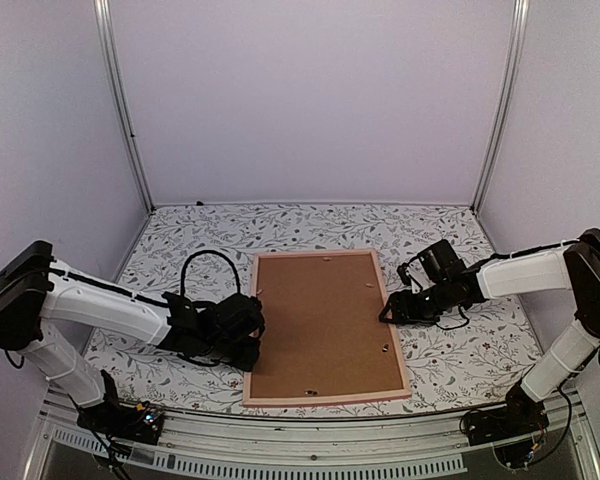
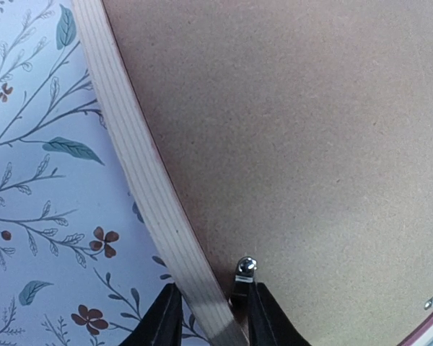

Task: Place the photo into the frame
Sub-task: Press the fastener onto the backboard.

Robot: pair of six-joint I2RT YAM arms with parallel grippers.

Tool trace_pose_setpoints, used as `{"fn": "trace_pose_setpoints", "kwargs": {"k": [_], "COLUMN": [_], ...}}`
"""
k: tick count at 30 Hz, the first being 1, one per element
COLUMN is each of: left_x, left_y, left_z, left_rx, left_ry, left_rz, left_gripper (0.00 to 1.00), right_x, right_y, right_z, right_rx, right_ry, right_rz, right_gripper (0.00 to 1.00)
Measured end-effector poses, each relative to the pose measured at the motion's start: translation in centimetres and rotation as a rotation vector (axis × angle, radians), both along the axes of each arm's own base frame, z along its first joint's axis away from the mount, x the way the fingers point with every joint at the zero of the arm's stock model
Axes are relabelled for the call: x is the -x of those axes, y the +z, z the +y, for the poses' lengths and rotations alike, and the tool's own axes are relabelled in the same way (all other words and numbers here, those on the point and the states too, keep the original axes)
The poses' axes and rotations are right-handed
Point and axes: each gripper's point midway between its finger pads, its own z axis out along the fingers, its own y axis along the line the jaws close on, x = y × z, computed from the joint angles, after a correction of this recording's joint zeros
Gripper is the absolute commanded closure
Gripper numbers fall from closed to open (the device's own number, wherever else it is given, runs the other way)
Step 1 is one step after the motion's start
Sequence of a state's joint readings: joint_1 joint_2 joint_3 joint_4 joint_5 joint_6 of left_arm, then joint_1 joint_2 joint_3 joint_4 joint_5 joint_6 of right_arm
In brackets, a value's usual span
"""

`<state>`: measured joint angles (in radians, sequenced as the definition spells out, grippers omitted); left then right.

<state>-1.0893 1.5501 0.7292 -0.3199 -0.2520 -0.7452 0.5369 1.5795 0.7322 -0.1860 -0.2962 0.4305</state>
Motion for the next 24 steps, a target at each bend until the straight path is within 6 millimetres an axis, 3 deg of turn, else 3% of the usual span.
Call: {"fn": "trace_pose_setpoints", "kwargs": {"k": [14,22,24], "left_x": [-0.51,-0.67,-0.6], "left_y": [0.03,-0.29,-0.33], "left_z": [0.22,0.35,0.49], "left_rx": [0.079,0.138,0.145], "left_ry": [0.022,0.039,0.04], "left_rz": [-0.008,0.005,0.011], "left_gripper": [0.78,0.48,0.45], "right_x": [-0.1,-0.11,-0.11], "right_y": [-0.03,-0.03,-0.02], "right_z": [0.45,0.45,0.46], "right_rx": [-0.004,-0.004,-0.004], "right_ry": [0.01,0.01,0.01], "right_rz": [-0.003,-0.003,-0.003], "right_gripper": [0.27,0.27,0.27]}}
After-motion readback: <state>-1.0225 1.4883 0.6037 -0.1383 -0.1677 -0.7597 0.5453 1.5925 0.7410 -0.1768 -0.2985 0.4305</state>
